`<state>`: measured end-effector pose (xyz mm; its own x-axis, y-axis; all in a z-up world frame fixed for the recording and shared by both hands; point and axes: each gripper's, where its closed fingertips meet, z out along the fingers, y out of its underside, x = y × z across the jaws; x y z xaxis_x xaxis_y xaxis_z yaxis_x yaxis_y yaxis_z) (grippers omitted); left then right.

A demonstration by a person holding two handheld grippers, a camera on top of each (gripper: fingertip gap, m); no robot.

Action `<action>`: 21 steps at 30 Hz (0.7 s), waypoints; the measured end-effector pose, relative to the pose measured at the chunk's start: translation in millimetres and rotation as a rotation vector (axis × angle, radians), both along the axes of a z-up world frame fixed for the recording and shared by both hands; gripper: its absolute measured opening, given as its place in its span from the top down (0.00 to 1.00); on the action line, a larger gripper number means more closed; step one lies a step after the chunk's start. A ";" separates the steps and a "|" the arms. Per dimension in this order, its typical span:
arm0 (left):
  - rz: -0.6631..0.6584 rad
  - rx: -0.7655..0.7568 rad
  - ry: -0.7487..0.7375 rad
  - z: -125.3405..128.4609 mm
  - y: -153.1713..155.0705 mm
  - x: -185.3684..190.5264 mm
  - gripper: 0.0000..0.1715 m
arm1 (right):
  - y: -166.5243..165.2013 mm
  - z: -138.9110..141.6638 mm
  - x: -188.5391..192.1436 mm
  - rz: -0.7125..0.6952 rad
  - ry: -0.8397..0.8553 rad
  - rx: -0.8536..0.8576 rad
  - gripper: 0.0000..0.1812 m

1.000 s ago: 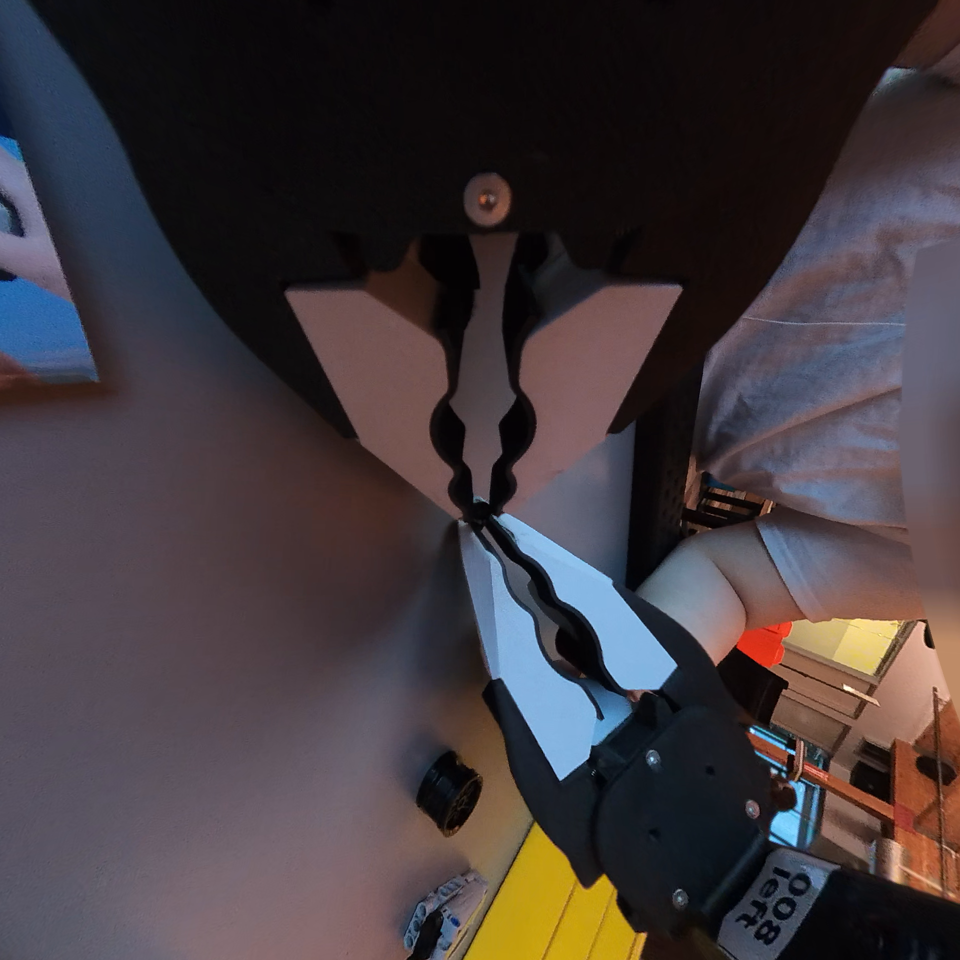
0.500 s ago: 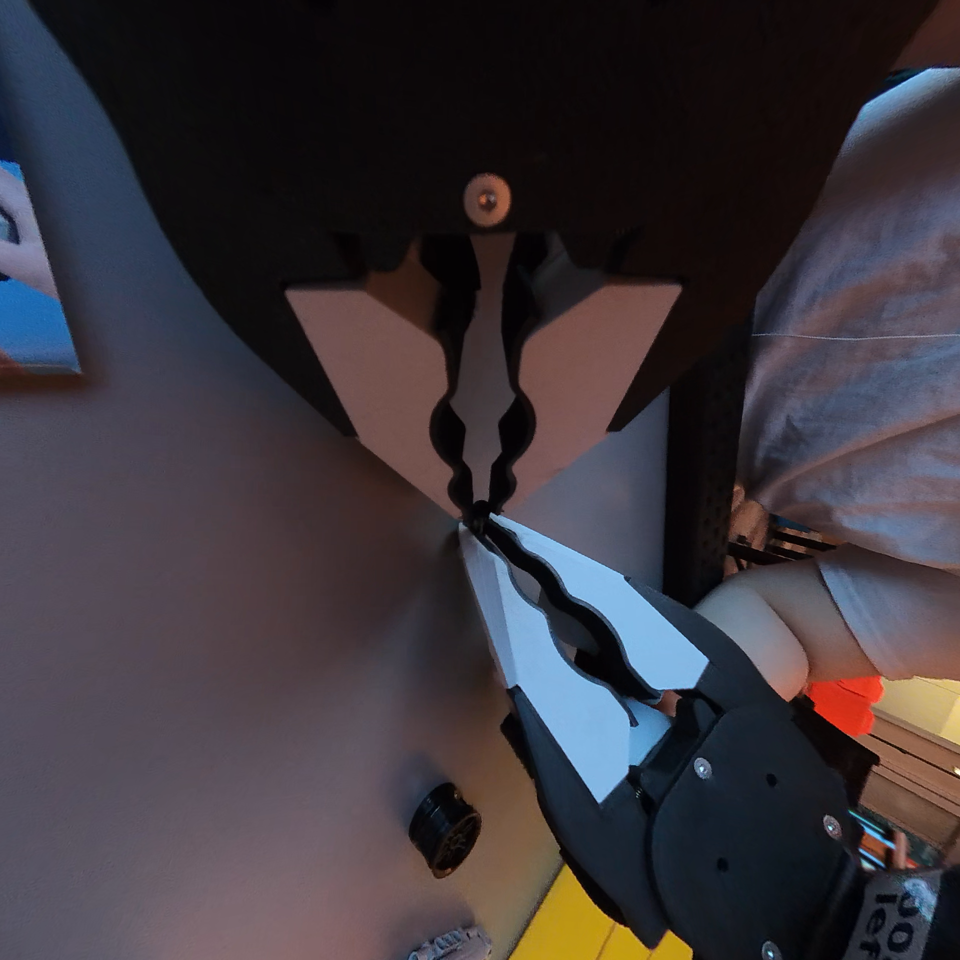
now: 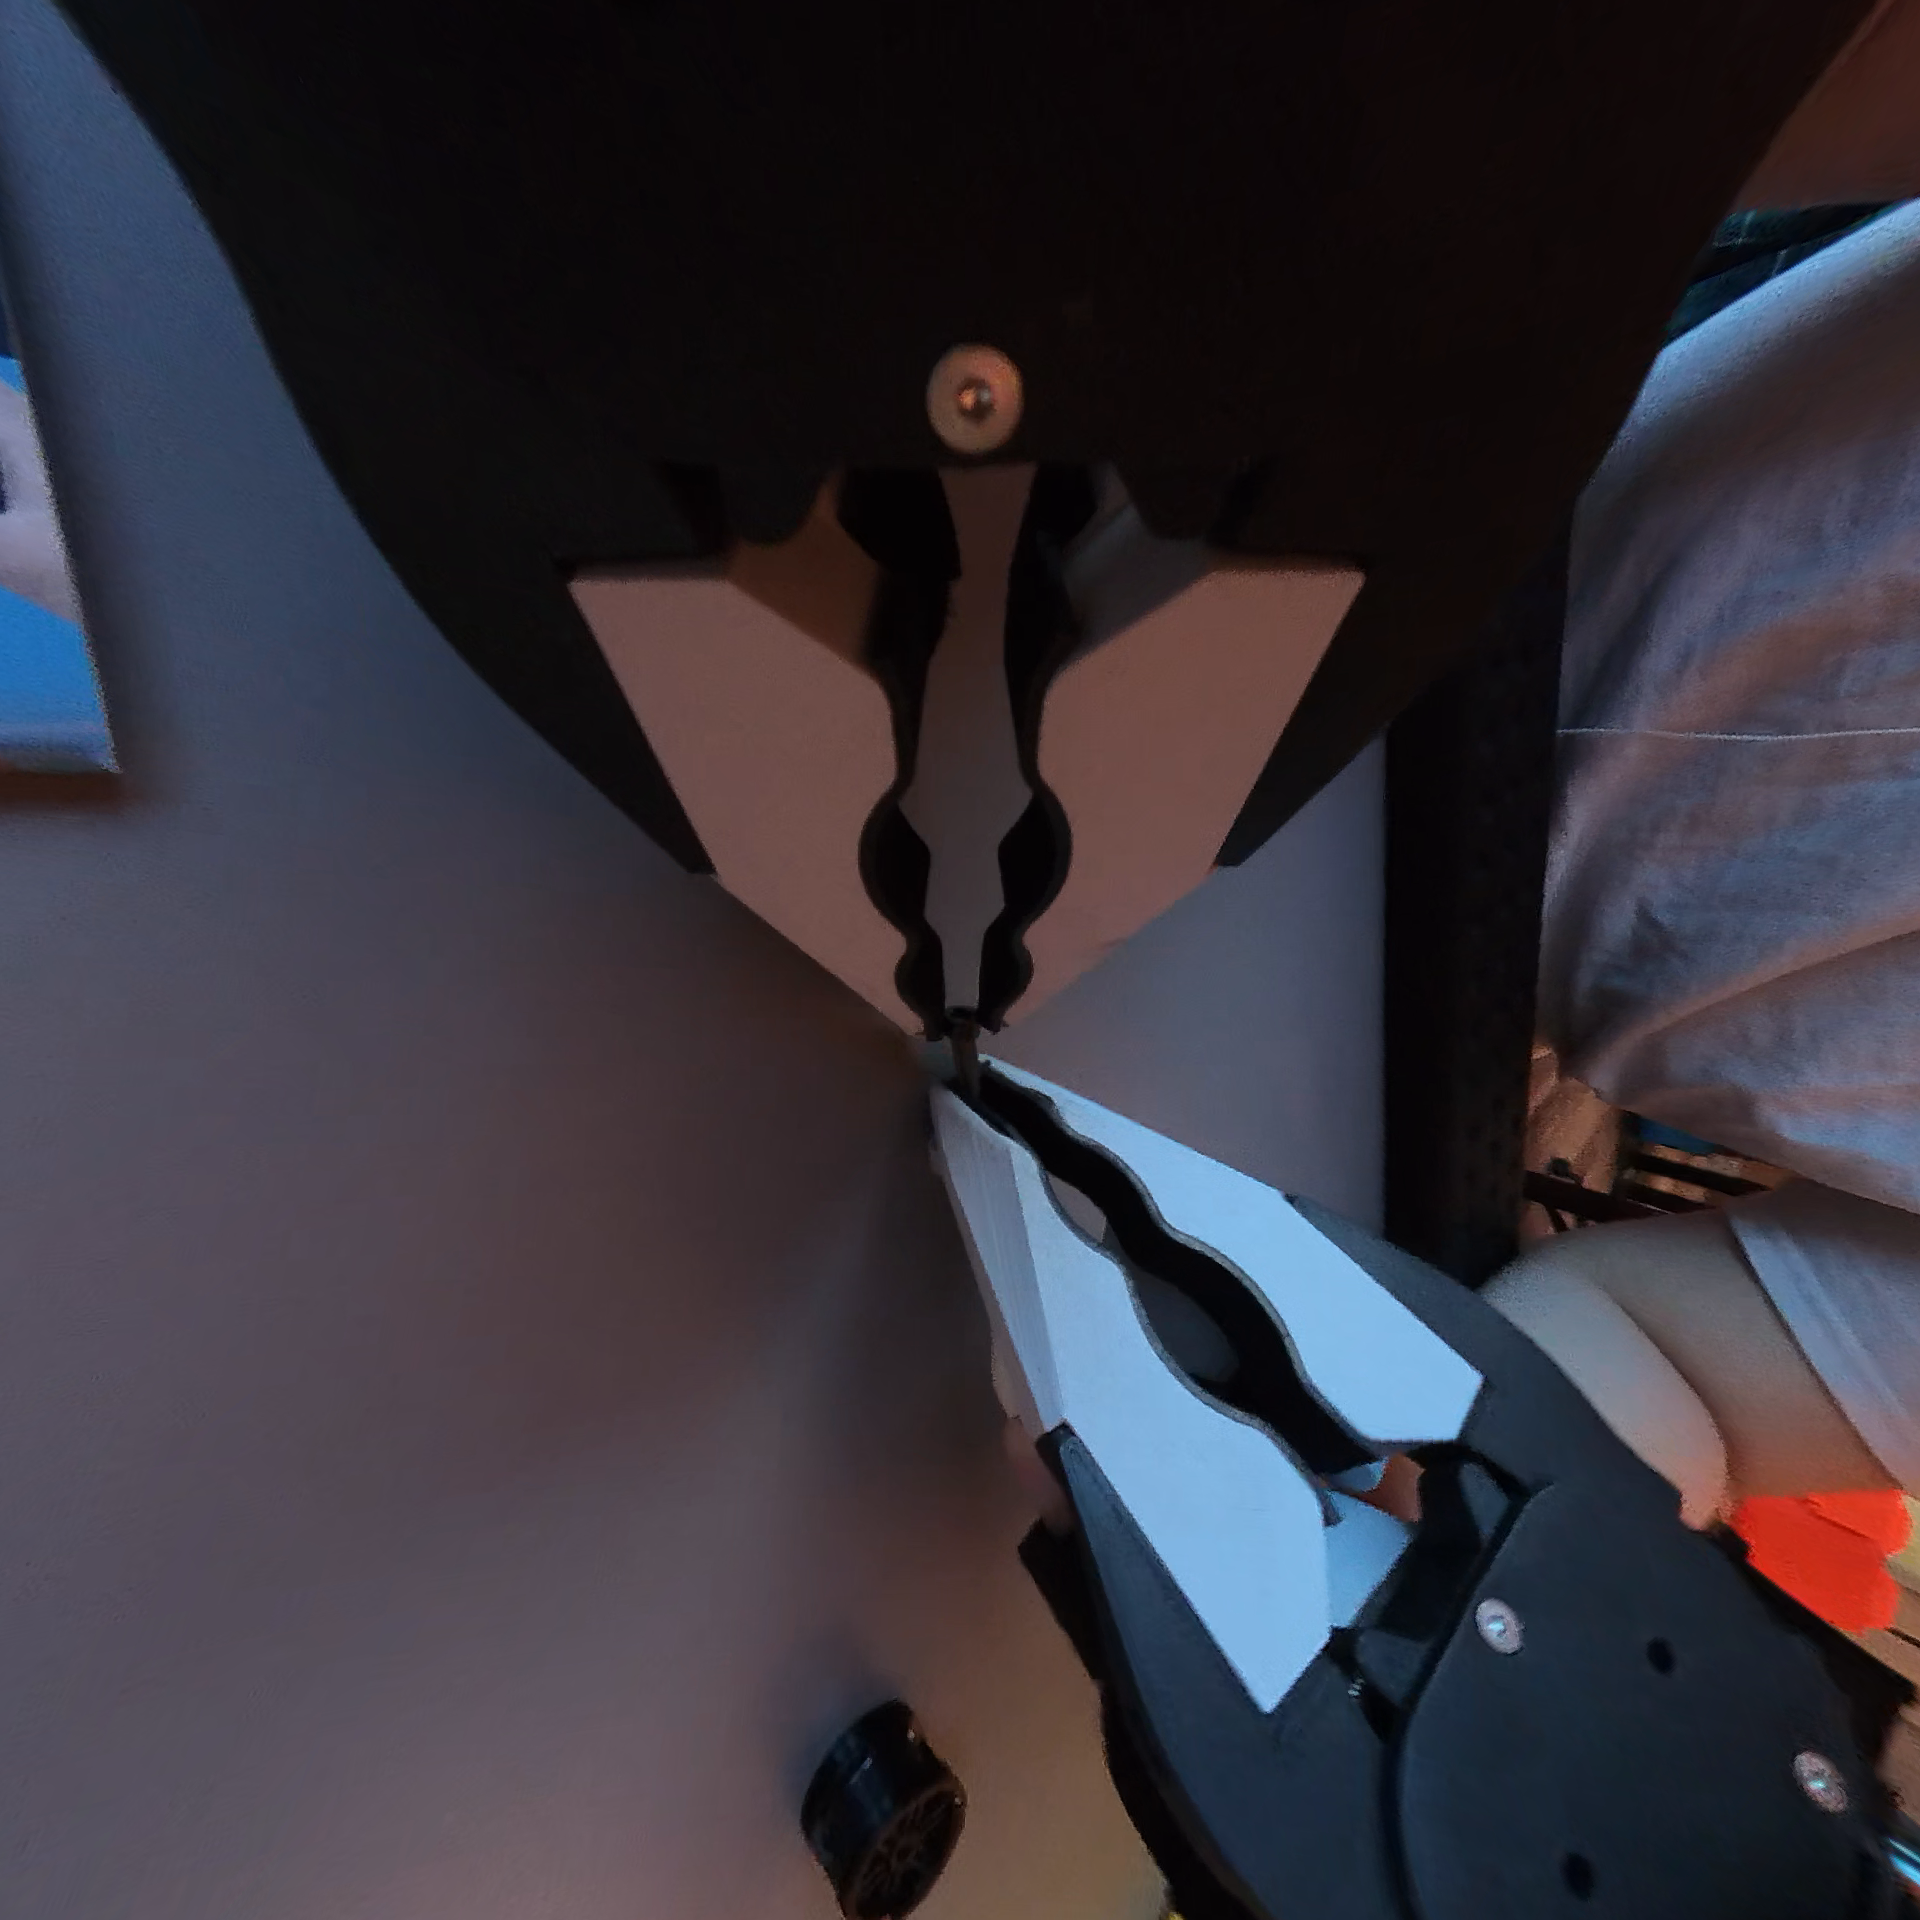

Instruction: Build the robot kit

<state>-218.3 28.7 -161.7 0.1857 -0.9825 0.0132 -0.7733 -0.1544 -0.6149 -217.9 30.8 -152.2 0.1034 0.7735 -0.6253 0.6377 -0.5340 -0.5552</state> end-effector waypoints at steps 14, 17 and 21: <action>-0.049 -0.061 -0.110 0.9 -3.3 -1.1 0.99 | -4.6 0.4 -1.7 0.089 0.061 0.099 0.97; -0.069 -0.029 -0.095 0.4 -3.3 -1.4 0.99 | -6.5 -0.7 -1.9 0.112 0.051 0.136 0.97; -0.084 -0.012 -0.090 0.2 -3.4 -1.7 0.99 | -8.1 -2.1 -2.0 0.133 0.040 0.161 0.97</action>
